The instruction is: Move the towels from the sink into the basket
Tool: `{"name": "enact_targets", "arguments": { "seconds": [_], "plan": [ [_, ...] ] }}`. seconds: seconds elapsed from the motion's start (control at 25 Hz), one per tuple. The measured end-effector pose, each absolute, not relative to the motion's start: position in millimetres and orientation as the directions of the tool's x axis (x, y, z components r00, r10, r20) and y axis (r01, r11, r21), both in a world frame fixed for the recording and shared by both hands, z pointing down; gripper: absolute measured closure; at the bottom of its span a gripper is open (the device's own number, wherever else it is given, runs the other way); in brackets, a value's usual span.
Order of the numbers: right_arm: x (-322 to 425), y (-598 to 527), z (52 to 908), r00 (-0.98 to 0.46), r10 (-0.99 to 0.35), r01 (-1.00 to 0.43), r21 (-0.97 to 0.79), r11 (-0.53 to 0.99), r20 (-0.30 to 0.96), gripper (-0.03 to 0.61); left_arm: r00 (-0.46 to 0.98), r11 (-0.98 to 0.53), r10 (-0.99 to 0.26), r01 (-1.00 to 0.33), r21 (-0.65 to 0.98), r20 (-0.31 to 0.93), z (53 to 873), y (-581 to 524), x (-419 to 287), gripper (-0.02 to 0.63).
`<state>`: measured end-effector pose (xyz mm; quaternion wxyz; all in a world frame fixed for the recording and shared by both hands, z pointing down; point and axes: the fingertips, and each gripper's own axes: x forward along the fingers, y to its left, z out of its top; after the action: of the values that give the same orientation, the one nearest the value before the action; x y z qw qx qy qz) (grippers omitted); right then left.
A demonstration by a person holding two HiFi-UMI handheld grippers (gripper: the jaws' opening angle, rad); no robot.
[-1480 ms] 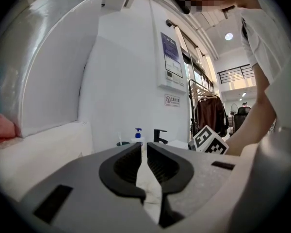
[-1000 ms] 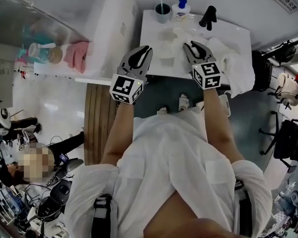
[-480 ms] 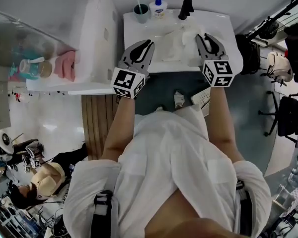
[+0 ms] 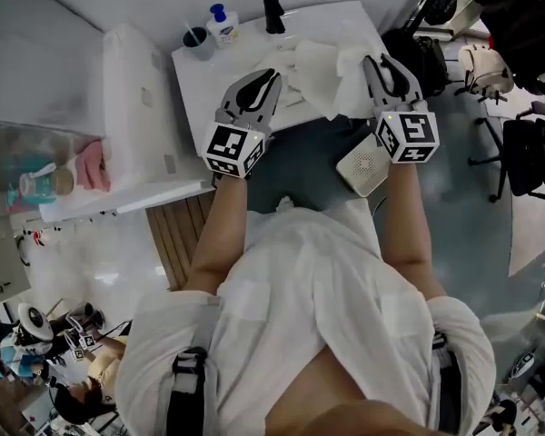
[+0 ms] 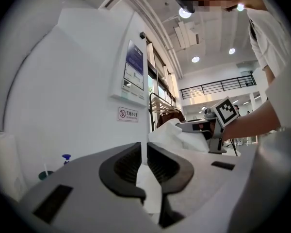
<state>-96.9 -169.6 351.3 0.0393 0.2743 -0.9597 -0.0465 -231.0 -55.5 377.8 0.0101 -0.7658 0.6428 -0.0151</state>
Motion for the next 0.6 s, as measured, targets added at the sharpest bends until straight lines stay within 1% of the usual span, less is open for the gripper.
{"name": "enact_targets", "arguments": {
  "seconds": [0.16, 0.32, 0.6],
  "plan": [
    [-32.7, -184.2, 341.2, -0.806, -0.590, -0.585, 0.105, 0.805, 0.035, 0.492, 0.246, -0.246, -0.969, -0.969, -0.029, 0.019, 377.4, -82.9, -180.2, 0.583],
    [20.6, -200.0, 339.0, -0.785, -0.618, -0.612, 0.105, 0.784, 0.032, 0.492, 0.276, -0.276, -0.961, -0.961, -0.024, 0.019, 379.4, -105.2, -134.4, 0.583],
    [112.1, -215.1, 355.1, -0.736, -0.674, -0.667, 0.101, 0.739, 0.070, 0.492, 0.330, -0.330, -0.944, -0.944, -0.007, 0.030, 387.5, -130.1, -54.4, 0.583]
  ]
}}
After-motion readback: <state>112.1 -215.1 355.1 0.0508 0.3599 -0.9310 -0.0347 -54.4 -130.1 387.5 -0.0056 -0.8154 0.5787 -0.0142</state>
